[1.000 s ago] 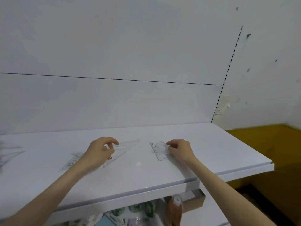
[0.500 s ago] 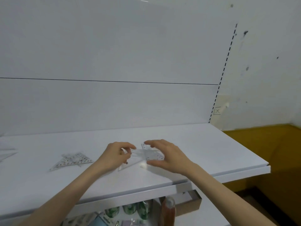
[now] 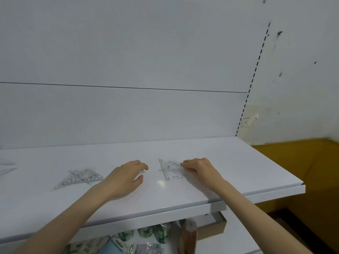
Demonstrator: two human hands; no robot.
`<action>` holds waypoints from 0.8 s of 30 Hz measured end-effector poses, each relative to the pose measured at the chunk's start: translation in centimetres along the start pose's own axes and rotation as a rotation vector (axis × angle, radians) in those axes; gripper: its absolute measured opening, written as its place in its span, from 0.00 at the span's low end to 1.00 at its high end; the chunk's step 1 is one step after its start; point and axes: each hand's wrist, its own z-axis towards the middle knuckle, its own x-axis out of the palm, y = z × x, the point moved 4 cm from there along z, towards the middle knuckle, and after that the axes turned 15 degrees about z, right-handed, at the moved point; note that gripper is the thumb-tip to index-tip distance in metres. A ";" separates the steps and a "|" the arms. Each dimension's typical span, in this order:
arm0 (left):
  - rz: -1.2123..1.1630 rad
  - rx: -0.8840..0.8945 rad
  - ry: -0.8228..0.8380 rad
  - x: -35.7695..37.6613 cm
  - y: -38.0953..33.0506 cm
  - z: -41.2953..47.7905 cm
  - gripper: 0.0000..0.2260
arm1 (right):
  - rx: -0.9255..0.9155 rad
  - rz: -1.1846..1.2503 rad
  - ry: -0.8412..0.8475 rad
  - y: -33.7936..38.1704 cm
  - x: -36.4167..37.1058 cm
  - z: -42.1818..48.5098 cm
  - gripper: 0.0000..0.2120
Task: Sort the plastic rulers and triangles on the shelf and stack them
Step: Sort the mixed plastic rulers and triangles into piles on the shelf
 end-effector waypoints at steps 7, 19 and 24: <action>0.087 0.030 0.004 0.2 1.9 -0.4 0.13 | 0.105 -0.129 0.158 -0.7 1.0 -0.4 0.20; 0.402 -0.048 -0.008 -2.8 8.8 -5.1 0.15 | 0.489 -0.418 0.186 -0.2 -1.3 4.9 0.19; 0.278 -0.301 -0.030 -5.6 17.3 -12.9 0.12 | 0.388 -0.302 0.212 4.1 3.5 10.0 0.21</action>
